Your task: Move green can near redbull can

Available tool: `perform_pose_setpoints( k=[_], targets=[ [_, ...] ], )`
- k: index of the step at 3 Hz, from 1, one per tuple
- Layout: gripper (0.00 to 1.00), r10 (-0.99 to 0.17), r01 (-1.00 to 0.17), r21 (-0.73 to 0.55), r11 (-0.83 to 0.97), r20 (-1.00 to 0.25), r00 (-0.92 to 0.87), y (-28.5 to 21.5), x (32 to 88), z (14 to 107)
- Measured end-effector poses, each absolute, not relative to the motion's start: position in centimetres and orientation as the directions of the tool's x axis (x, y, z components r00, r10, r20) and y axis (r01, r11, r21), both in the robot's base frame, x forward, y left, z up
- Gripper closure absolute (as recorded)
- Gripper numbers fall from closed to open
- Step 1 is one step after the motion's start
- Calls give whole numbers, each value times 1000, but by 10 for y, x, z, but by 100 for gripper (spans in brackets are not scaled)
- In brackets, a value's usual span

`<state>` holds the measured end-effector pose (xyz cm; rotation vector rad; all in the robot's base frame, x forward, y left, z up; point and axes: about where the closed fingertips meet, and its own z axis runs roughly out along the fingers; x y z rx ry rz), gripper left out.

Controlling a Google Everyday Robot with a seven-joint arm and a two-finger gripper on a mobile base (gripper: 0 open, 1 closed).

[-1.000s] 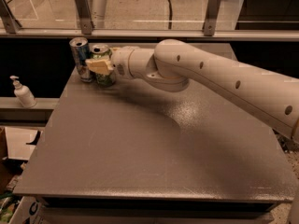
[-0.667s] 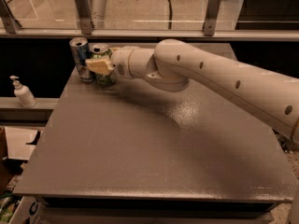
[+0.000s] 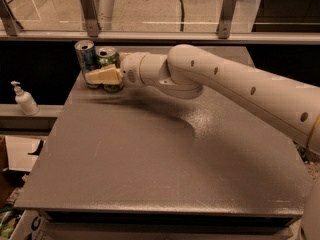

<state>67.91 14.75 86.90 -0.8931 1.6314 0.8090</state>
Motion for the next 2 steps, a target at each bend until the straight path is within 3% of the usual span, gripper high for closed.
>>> perform_pose_setpoints(
  k=[2],
  targets=[
    [0, -145, -887, 65, 457, -979, -146, 106, 686, 881]
  ],
)
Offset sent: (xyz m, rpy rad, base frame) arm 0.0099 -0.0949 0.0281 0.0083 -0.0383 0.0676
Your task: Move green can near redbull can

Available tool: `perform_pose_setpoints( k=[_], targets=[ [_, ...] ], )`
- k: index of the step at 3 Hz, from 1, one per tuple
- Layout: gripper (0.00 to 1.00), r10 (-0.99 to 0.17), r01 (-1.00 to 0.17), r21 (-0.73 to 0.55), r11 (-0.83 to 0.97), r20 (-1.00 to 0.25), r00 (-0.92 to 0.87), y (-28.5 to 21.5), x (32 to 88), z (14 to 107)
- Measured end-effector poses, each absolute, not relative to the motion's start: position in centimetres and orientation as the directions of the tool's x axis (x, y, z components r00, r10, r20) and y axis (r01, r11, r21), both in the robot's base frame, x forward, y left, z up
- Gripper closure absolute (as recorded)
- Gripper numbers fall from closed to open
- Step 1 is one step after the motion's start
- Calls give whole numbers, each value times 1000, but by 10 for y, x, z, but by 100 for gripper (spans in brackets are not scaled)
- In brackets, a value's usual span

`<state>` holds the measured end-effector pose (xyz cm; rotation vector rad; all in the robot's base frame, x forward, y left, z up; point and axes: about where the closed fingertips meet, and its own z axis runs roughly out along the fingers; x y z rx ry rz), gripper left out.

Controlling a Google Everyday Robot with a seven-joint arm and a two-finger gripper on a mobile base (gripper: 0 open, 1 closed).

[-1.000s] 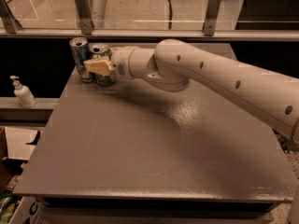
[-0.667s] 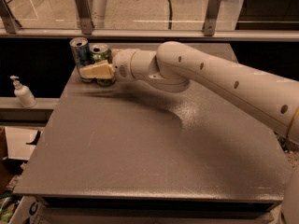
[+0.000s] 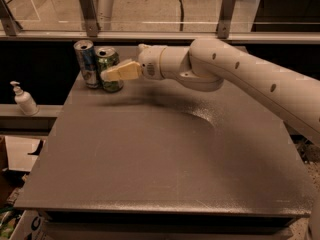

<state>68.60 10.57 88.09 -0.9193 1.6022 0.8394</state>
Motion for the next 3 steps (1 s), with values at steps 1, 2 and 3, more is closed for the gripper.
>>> perform_pose_setpoints(
  k=[1, 2, 3],
  targets=[
    [0, -161, -901, 31, 434, -981, -112, 57, 681, 893],
    [0, -175, -911, -4, 412, -982, -75, 10, 672, 901],
    [0, -173, -910, -29, 413, -984, -47, -36, 659, 906]
  ],
)
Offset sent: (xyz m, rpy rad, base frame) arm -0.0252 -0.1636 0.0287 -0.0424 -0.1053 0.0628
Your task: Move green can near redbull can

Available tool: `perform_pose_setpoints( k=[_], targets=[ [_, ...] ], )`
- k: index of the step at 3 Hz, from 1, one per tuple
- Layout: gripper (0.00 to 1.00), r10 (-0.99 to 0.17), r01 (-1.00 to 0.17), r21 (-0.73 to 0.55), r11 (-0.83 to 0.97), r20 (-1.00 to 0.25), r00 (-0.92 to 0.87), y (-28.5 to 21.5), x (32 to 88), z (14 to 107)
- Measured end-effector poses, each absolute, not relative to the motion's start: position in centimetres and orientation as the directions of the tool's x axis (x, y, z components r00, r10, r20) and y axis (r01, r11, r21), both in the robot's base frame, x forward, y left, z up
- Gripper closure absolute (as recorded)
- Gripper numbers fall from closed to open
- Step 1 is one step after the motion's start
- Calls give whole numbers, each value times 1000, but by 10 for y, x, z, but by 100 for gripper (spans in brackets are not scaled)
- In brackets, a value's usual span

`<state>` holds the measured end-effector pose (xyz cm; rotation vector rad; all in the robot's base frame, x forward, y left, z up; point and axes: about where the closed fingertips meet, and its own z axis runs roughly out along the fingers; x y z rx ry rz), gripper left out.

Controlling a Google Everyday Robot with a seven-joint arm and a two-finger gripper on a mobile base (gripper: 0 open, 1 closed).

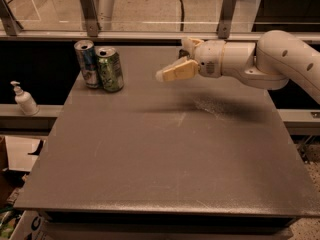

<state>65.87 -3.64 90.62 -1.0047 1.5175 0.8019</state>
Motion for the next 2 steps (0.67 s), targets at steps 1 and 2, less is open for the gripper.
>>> perform_pose_setpoints(
  k=[1, 2],
  targets=[
    [0, -174, -910, -29, 413, -984, -47, -35, 659, 906],
    [0, -183, -902, -43, 430, -982, -41, -43, 651, 913]
  ],
)
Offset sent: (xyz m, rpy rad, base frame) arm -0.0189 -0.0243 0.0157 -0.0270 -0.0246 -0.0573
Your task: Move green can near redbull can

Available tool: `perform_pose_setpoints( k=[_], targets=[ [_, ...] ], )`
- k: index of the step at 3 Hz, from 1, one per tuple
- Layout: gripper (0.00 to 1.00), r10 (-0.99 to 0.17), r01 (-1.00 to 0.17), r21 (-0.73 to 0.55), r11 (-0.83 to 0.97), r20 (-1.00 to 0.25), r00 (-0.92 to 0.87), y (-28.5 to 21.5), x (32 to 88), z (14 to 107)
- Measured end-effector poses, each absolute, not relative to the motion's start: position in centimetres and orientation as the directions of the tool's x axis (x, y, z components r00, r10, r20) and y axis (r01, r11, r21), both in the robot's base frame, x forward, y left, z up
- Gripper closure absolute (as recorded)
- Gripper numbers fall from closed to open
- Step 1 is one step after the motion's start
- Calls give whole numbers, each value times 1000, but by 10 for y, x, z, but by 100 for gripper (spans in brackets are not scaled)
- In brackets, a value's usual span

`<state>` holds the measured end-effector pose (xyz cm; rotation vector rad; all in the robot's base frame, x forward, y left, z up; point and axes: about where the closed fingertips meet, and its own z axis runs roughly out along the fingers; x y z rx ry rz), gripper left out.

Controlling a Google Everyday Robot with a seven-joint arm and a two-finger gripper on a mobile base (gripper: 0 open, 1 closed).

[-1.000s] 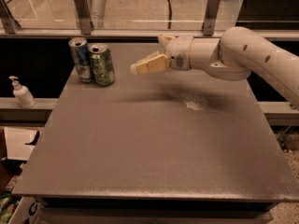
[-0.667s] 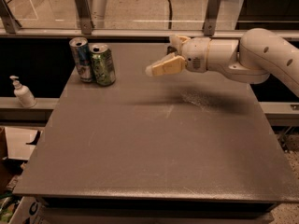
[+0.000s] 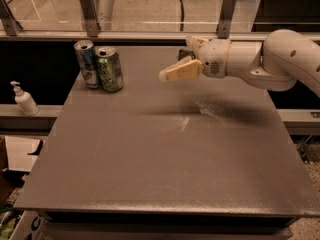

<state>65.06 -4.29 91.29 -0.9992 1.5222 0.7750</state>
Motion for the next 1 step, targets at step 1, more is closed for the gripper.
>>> perform_pose_setpoints(
  k=[1],
  targets=[
    [0, -194, -886, -53, 460, -980, -41, -75, 629, 921]
  ],
)
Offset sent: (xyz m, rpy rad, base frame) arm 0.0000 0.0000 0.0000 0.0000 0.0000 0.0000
